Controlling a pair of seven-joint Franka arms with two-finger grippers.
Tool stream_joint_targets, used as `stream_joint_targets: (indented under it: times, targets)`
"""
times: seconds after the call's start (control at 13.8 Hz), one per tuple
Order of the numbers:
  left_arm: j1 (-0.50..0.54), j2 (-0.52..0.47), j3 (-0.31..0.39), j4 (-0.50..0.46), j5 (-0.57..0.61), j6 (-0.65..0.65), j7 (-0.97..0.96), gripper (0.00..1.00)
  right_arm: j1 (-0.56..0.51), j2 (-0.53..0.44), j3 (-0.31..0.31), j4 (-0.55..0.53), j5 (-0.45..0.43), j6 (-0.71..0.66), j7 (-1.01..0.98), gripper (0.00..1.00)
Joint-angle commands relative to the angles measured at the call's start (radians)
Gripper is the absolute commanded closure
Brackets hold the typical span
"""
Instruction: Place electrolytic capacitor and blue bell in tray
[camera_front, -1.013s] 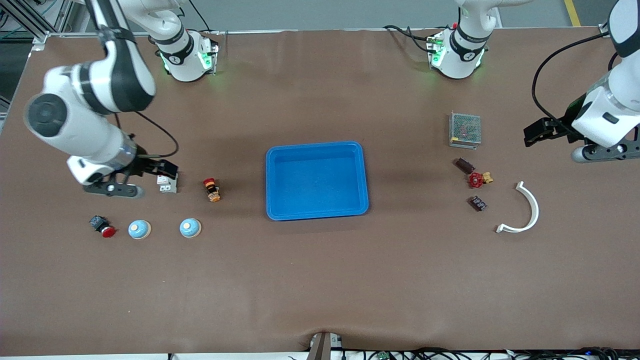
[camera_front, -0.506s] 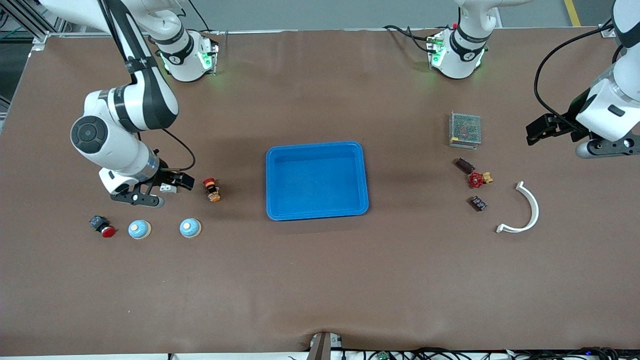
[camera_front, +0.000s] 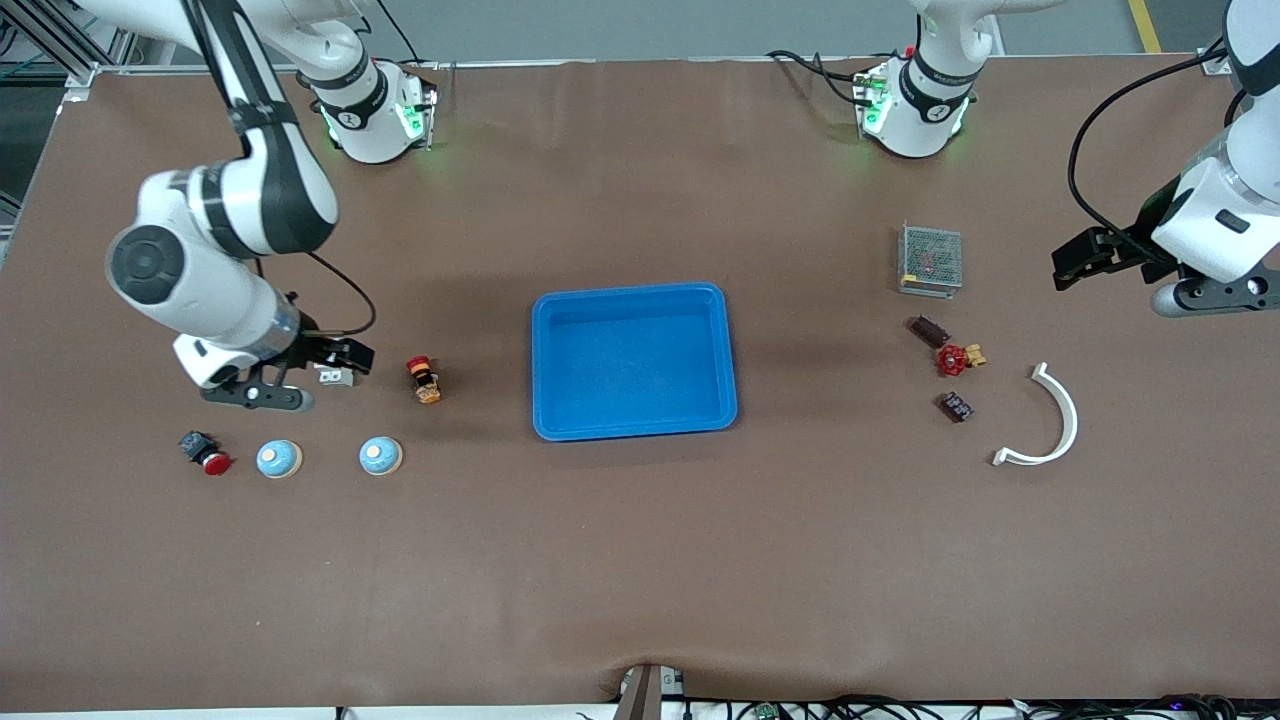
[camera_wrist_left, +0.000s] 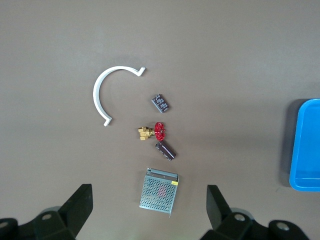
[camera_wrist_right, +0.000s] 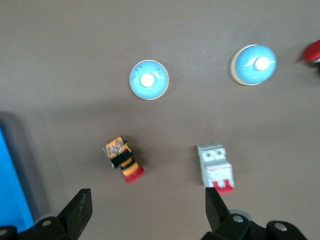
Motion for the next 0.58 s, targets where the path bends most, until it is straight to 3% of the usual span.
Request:
stream_joint_targets:
  times: [0.0, 0.29, 0.51]
  targets:
    - [0.004, -0.012, -0.007, 0.011, 0.014, -0.016, 0.010, 0.00, -0.060, -0.023, 0.005, 0.161, 0.001, -0.198, -0.112, 0.00]
    - [0.001, -0.010, -0.010, 0.000, 0.004, -0.018, -0.005, 0.00, -0.128, -0.022, 0.005, 0.380, -0.011, -0.400, -0.229, 0.00]
    - [0.001, -0.010, -0.027, -0.066, 0.001, -0.016, -0.015, 0.00, -0.151, -0.022, 0.004, 0.444, -0.015, -0.440, -0.294, 0.00]
